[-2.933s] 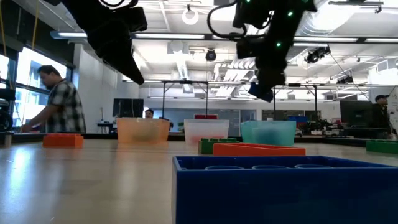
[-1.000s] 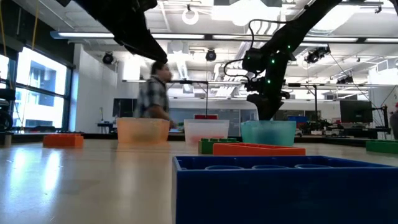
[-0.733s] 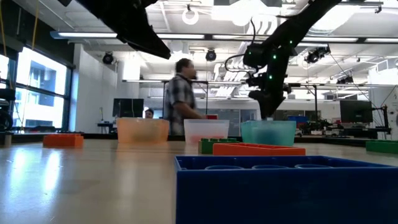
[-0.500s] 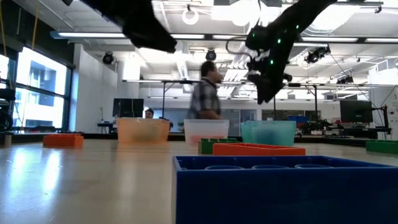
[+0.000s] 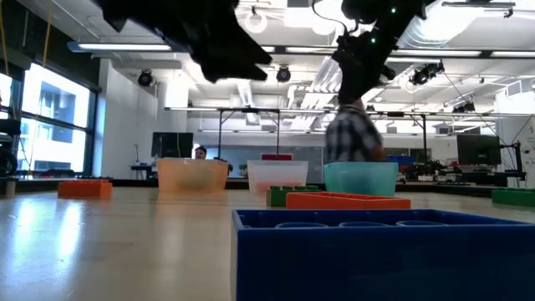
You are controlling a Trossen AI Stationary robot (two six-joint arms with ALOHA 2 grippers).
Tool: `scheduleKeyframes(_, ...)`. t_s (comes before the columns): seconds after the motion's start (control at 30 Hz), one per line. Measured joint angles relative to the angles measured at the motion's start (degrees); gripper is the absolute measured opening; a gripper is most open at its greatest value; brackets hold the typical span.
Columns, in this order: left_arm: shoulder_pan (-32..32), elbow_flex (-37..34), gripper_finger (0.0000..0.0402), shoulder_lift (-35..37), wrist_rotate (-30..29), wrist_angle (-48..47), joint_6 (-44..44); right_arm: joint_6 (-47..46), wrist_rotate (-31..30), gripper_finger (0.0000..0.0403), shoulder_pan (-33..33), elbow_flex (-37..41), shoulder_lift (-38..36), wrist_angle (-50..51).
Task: Sort & place blocks by color
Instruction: Put the green game piece into the orange bin
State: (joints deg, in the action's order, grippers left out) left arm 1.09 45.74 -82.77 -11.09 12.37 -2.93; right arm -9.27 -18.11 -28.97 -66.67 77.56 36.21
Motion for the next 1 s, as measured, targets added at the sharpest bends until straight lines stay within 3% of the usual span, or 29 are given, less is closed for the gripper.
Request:
scheduleKeyframes(0.43,-2.0,1.1,0.0273,-14.6,-2.5,5.9,-1.9,-1.4,-1.0,0.0183,3.0,0.0,-0.4,0.0)
scheduleKeyframes(1.0,-1.9,5.9,0.0272,-26.2,-2.6,5.8,-1.4,-3.8,-0.9,0.0183,4.8,0.0,-0.4,0.3)
